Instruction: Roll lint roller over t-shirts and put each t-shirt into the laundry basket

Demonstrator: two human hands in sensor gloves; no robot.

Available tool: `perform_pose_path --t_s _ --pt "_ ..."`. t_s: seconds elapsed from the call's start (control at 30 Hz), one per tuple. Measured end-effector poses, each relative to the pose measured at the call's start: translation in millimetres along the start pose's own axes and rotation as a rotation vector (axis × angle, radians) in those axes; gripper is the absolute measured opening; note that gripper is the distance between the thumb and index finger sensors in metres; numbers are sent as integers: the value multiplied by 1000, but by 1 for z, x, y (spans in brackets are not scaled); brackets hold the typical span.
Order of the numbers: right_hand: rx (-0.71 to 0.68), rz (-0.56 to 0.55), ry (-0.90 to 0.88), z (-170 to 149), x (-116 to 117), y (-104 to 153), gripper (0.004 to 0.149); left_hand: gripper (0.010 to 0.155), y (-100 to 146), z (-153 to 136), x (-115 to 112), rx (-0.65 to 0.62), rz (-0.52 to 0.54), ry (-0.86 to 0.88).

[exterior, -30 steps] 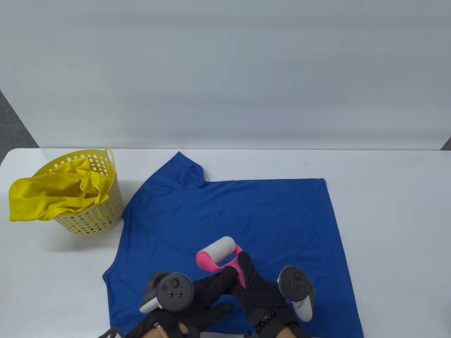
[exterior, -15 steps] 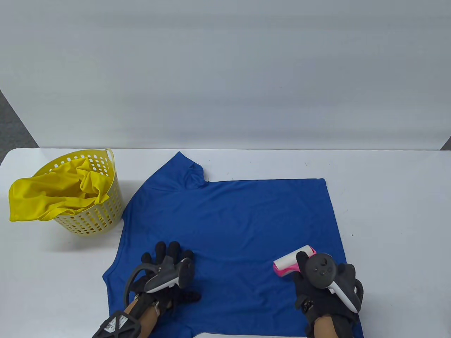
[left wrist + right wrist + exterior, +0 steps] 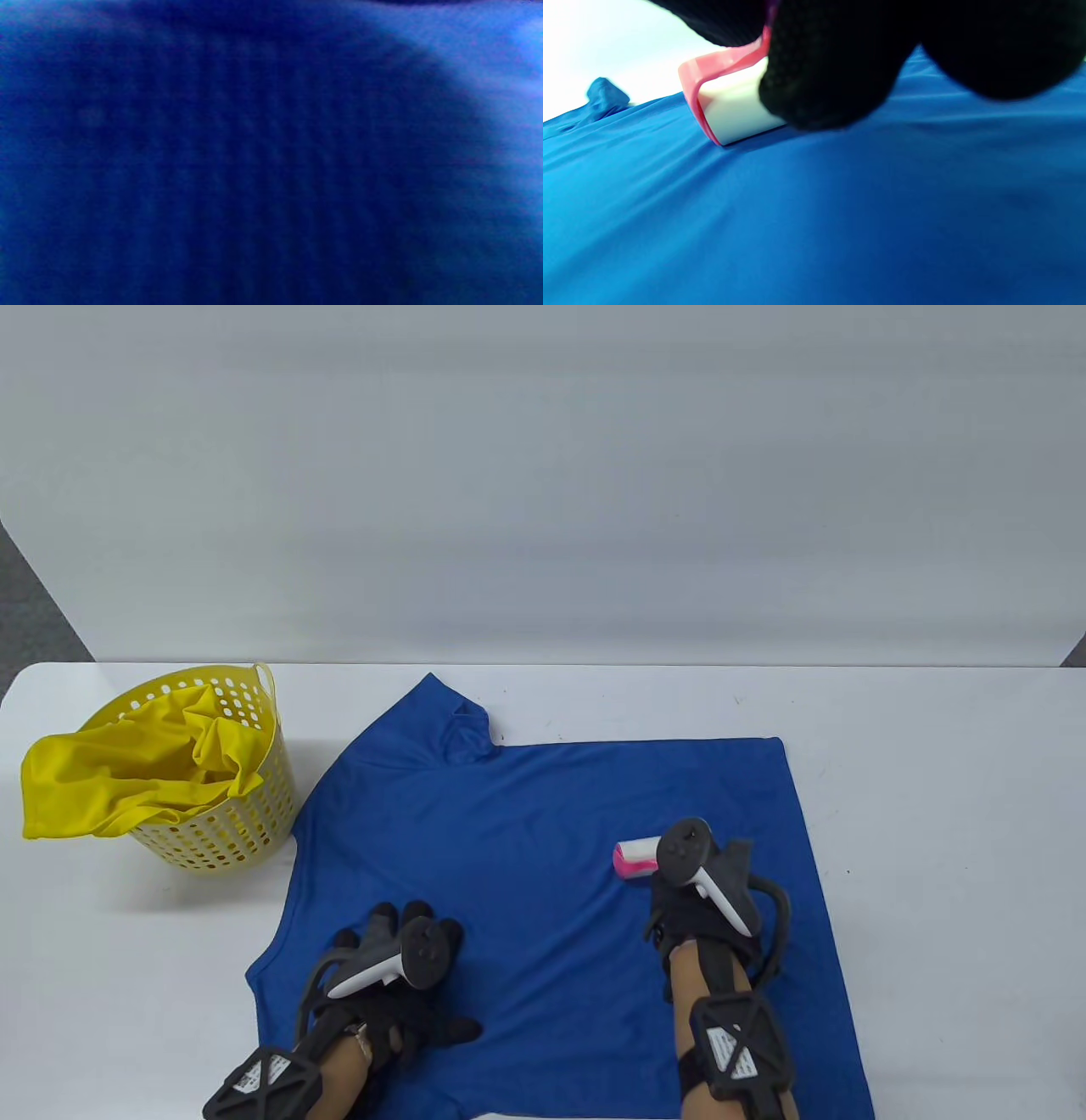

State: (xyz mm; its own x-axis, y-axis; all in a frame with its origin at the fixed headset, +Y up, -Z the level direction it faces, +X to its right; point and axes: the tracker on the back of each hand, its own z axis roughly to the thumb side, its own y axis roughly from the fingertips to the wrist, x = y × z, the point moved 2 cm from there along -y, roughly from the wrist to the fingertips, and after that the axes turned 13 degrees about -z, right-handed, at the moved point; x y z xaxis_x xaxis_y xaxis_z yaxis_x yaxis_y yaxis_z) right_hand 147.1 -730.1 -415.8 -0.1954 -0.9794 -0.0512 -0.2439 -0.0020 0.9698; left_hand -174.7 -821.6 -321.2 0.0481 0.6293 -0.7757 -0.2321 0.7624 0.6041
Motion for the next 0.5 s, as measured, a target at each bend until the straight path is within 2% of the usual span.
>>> perform_pose_path --t_s 0.13,0.23,0.4,0.5 --pt "28 -29 93 22 4 -28 53 112 1 0 0 -1 -1 2" --pt "64 12 66 23 1 -36 53 112 0 0 0 1 -3 -1" --pt "-9 71 35 3 -3 -20 53 111 0 0 0 -5 -11 3" --pt "-61 132 7 -15 -8 5 53 111 0 0 0 -6 -10 5"
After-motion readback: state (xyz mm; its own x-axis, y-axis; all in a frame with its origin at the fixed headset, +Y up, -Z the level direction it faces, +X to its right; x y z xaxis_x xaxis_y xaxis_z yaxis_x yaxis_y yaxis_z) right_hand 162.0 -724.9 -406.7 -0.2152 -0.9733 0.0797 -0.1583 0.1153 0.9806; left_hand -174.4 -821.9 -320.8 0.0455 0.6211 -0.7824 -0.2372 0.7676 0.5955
